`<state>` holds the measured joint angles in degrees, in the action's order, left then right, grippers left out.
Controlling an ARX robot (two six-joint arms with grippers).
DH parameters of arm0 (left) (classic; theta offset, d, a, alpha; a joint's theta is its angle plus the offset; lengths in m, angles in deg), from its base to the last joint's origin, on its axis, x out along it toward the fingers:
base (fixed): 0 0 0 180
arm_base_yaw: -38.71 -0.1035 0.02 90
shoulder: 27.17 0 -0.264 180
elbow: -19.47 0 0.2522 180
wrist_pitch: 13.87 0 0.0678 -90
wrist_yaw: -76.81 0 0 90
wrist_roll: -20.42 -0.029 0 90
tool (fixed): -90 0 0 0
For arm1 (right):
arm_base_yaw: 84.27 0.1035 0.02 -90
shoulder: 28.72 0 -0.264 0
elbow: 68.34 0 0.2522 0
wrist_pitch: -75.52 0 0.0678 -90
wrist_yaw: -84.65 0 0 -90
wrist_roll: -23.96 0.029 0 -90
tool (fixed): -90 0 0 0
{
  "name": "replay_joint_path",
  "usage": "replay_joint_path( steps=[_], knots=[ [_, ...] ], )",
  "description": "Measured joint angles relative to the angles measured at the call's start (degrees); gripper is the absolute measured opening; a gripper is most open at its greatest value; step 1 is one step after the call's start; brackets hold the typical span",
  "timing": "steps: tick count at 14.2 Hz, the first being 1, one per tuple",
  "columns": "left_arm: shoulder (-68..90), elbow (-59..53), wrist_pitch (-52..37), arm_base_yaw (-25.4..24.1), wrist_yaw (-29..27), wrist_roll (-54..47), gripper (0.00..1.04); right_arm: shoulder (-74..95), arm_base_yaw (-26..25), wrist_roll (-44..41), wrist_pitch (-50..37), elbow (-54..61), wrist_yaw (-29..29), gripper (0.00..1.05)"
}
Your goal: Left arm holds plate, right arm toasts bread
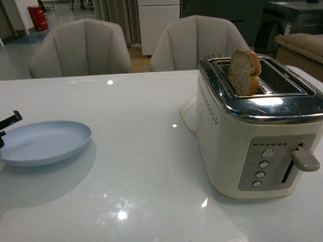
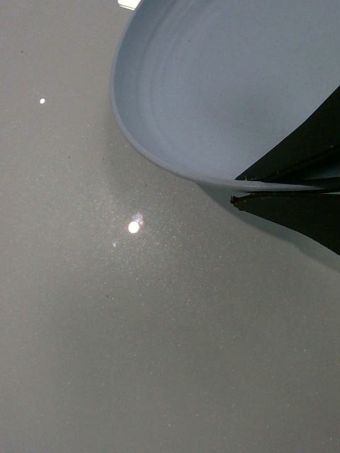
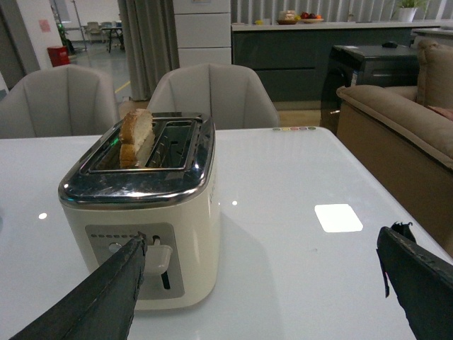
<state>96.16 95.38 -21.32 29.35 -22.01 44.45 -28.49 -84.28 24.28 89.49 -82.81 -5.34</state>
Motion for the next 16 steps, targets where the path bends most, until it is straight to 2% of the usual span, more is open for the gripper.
replay_joint_path(
  steps=[4,7,11,16],
  knots=[
    [1.75,0.00,-0.13,-0.22,-0.59,-0.70,0.03,0.00,0.00,0.00,0.00,0.00,0.00,0.98],
    [2.69,0.35,1.09,0.61,-1.40,-4.52,0.03,0.00,0.00,0.00,0.00,0.00,0.00,0.98],
    [2.73,-0.52,-1.62,1.79,-4.00,-11.26,0.03,0.00,0.00,0.00,0.00,0.00,0.00,0.98],
    [2.51,-1.53,1.31,1.88,-4.98,-17.68,0.55,0.00,0.00,0.00,0.00,0.00,0.00,0.98]
  ],
)
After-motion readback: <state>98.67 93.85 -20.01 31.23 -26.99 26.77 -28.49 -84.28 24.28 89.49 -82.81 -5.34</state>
